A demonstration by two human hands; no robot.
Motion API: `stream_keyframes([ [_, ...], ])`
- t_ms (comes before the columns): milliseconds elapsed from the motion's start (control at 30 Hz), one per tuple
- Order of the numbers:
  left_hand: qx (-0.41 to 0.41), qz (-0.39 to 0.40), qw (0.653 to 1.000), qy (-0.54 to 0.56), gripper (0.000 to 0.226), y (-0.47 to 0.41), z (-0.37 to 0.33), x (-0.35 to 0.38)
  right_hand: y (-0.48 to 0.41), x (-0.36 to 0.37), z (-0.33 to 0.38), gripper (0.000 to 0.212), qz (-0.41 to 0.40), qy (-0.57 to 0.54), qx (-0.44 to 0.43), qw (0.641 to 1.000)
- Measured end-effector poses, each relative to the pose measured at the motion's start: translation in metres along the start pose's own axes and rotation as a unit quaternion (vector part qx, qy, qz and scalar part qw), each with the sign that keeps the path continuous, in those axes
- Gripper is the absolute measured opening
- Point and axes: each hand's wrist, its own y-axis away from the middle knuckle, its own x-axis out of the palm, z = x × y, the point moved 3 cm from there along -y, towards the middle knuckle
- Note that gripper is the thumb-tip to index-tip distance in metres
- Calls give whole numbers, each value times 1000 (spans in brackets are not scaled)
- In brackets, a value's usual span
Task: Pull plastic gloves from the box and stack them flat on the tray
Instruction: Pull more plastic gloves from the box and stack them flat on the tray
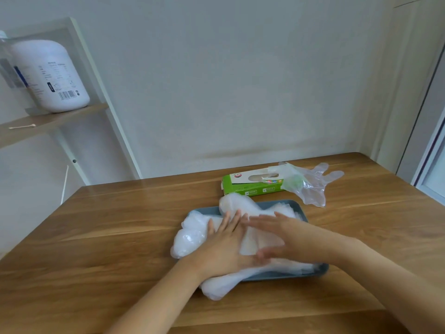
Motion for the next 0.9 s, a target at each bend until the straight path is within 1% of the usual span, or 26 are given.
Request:
stream_keyframes([
  [33,-12,4,1000,-16,105,-2,1,2,-1,7,-2,76,50,17,3,999],
  [67,-23,6,1000,-20,107,-3,3,3,-1,11,-6,83,73,42,-1,996],
  [133,-44,9,999,-6,113,-3,7,5,-1,12,-17,91,81,78,-4,994],
  [233,-72,7,997,7,120,0,17,7,-1,9,-29,98,88,135,19,987],
  [300,-86,13,996,9,118,3,24,8,2,3,-36,101,94,128,44,986],
  [367,-93,22,995,5,116,7,27,7,5,-5,-47,100,97,66,87,989],
  [400,-96,25,995,3,115,7,26,6,6,-10,-52,94,75,19,104,992],
  [433,-97,28,995,3,114,7,26,6,5,-15,-59,78,23,-34,108,993],
  [467,-97,30,995,3,114,7,26,6,3,-22,-63,56,-68,-85,99,989],
  [500,-97,32,995,4,115,7,26,6,2,-29,-69,37,-171,-118,101,973],
  [533,-97,34,995,4,115,7,27,6,1,-36,-75,29,-264,-126,107,950],
  [567,-97,36,995,4,116,7,27,6,-2,-39,-82,34,-323,-117,112,932],
  [600,-99,38,994,5,117,6,28,7,-7,-40,-88,43,-346,-97,123,925],
  [633,-99,38,994,5,118,6,29,7,-13,-41,-93,53,-346,-73,138,925],
  [700,-100,39,994,6,118,5,28,7,-28,-38,-99,71,-314,-48,184,930],
  [767,-97,43,994,11,117,4,26,7,-42,-39,-101,82,-291,-86,235,923],
  [800,-97,45,994,15,118,4,25,6,-49,-38,-102,84,-281,-96,260,919],
  [833,-97,47,994,19,118,4,24,6,-55,-38,-104,81,-265,-91,281,918],
  [867,-97,47,994,20,119,5,24,5,-61,-37,-105,70,-249,-73,300,918],
  [900,-97,46,994,21,118,6,23,4,-64,-38,-106,53,-247,-44,313,916],
])
